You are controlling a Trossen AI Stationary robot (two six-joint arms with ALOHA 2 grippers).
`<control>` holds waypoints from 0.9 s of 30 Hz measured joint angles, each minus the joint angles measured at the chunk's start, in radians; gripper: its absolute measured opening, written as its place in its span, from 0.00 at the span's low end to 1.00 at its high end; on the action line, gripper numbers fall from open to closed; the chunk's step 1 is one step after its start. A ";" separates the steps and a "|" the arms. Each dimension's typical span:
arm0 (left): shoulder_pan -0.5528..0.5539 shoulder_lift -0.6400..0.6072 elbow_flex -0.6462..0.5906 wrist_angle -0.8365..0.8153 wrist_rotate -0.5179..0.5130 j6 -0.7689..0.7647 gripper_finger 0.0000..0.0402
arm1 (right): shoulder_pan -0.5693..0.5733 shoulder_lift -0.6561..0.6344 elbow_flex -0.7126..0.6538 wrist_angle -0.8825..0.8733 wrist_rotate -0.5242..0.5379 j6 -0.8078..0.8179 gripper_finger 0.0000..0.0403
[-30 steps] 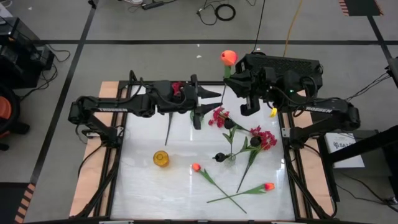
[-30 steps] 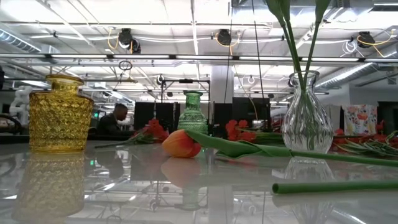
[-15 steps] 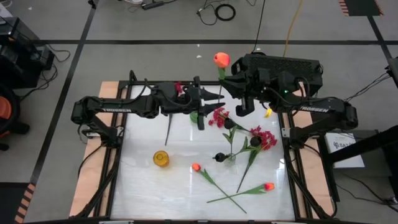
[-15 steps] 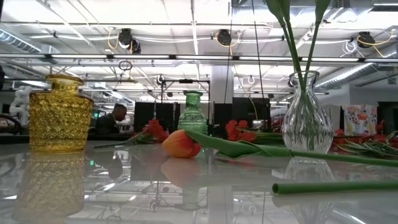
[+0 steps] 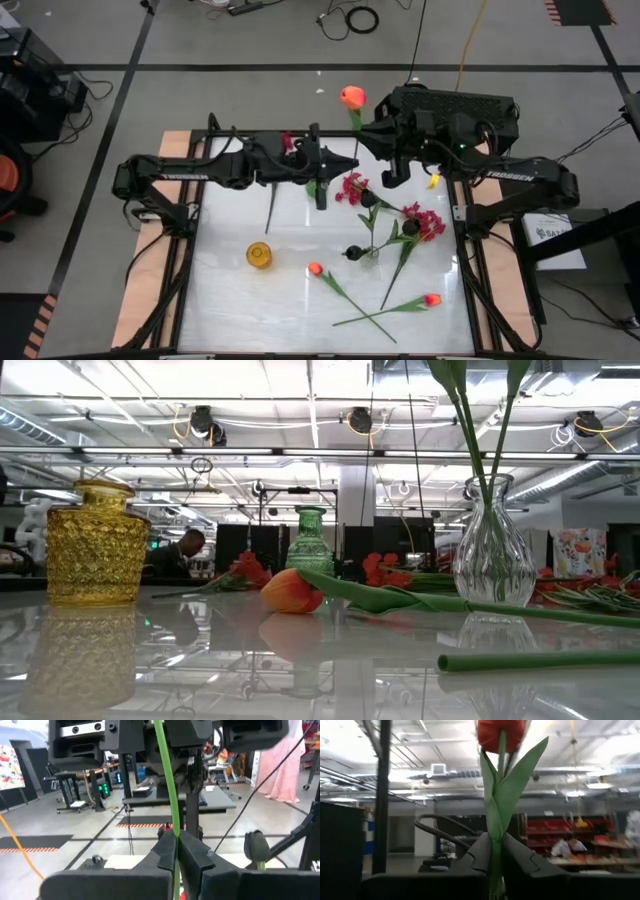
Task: Sort flowers into vase by color
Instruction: Put the top orange flower into the green vase
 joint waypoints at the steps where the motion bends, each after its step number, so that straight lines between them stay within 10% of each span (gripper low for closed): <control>1: 0.001 -0.007 0.000 -0.021 0.000 0.000 0.03 | 0.000 -0.010 0.000 -0.026 0.014 0.000 0.08; 14: 0.002 -0.161 -0.001 -0.358 -0.019 -0.002 0.01 | -0.015 -0.217 0.000 -0.523 0.042 -0.049 0.45; 27: 0.002 -0.202 0.000 -0.361 0.048 -0.002 0.01 | -0.014 -0.183 0.000 -0.511 0.037 -0.080 0.52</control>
